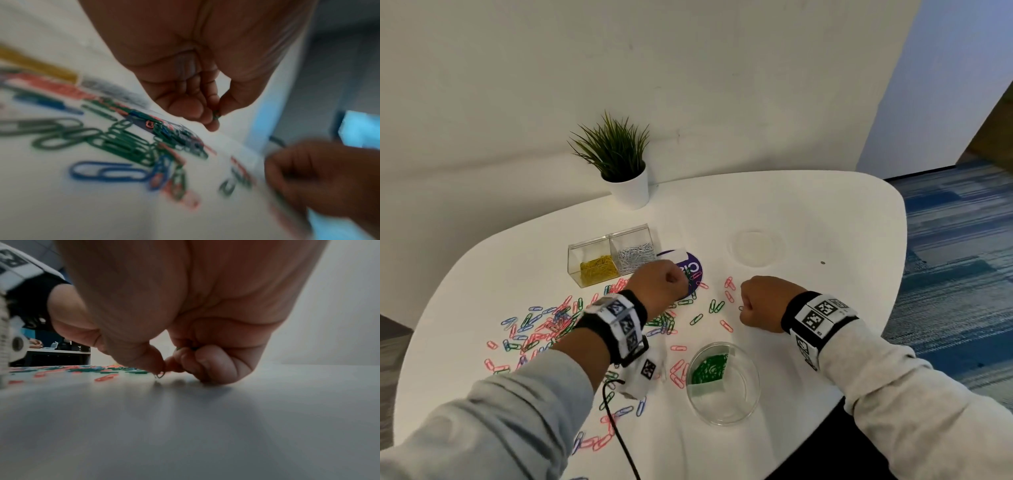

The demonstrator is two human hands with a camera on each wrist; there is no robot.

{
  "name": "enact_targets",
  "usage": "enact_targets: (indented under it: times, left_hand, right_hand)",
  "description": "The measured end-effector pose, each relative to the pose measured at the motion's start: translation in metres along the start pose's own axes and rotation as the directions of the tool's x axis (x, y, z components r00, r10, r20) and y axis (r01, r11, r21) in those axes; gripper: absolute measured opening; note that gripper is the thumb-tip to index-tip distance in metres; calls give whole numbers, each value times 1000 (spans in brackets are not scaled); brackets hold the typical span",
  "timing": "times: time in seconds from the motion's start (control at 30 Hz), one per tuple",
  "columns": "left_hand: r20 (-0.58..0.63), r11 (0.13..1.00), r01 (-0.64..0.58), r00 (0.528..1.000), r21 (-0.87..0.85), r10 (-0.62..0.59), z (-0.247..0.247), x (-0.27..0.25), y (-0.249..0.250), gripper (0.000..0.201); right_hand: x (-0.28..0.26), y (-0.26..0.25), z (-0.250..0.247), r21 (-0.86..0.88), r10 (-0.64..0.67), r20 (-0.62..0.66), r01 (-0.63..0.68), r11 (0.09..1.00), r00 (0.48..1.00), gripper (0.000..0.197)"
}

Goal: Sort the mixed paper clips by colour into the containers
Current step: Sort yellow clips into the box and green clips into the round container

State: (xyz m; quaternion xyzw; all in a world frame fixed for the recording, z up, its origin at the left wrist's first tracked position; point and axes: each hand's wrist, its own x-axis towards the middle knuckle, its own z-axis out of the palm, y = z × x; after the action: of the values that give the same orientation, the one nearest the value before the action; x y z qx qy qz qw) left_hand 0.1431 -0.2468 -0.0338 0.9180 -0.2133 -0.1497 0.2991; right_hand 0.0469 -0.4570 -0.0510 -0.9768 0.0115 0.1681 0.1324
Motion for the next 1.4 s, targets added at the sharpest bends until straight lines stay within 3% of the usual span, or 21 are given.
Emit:
enact_targets:
  times: [0.03,0.1,0.17,0.23,0.27,0.3,0.33,0.37,0.4,0.47,0.53,0.73,1.0,1.13,1.27,1.33,1.4]
  left_hand:
    - [-16,969,94,995,-228,-100,-5,1,-4,9]
    - [31,777,230,964,-586,-263,-14,0,-8,15]
    - [88,630,305,932,-714,-352,-18,-2,-9,23]
    - [146,574,348,919,-741,-367,-18,-5,-9,25]
    - [177,582,363,919,-728,-351,-16,-5,-9,23]
    - [193,649,360,929,-671,-316,-13,-5,-8,20]
    - [182,788,319,948,-527,-262,-10,-3,-9,16]
    - [161,930,232,968,-287,-191,-8,-1,-9,9]
    - [160,993,113,981,-20,-108,-6,0,-8,6]
    - [188,931,-85,982,354,19,0,0,-8,29]
    - [212,871,-182,973,457,92,8,-2,-10,41]
    - [201,831,-316,947,457,250,19,-8,-18,18]
    - [212,839,-272,958,471,192,22,-13,-8,5]
    - [196,924,-222,966,312,166,7,-22,6,3]
    - [115,958,-275,957,76,266,-3,-51,21,5]
    - [178,940,-338,928,43,326,-4,-69,26,6]
    - [288,897,-412,889,159,357,-1,-81,27,11]
  right_hand:
    - [0,1,0,32,3,-9,-3,999,1000,17]
    - [-1,2,-2,153,14,-47,-7,988,999,15]
    - [-2,1,-4,384,28,-61,-3,923,998,8]
    - [-2,-3,-6,651,25,-23,-4,759,999,9]
    - [0,-4,-7,719,27,-12,-10,695,1000,14]
    - [3,-4,-7,731,35,-12,-15,682,999,16]
    - [6,-3,-6,715,41,-20,-14,699,999,17]
    - [9,-2,-5,661,41,-42,-3,750,998,15]
    - [13,-1,-5,578,25,-72,22,816,997,14]
    - [18,-3,-6,386,-51,-106,89,918,993,15]
    - [22,-8,-7,233,-132,-83,149,961,988,22]
    - [35,-16,-7,35,-203,16,202,979,979,34]
    - [31,-23,-3,-135,-302,11,300,944,953,19]
    - [29,-30,-1,-144,-278,1,275,950,961,13]
    - [27,-35,-4,-132,-248,19,249,960,968,9]
    - [24,-32,-8,-66,-240,-18,238,969,971,11]
    - [16,-30,-14,22,-226,-80,228,973,971,8]
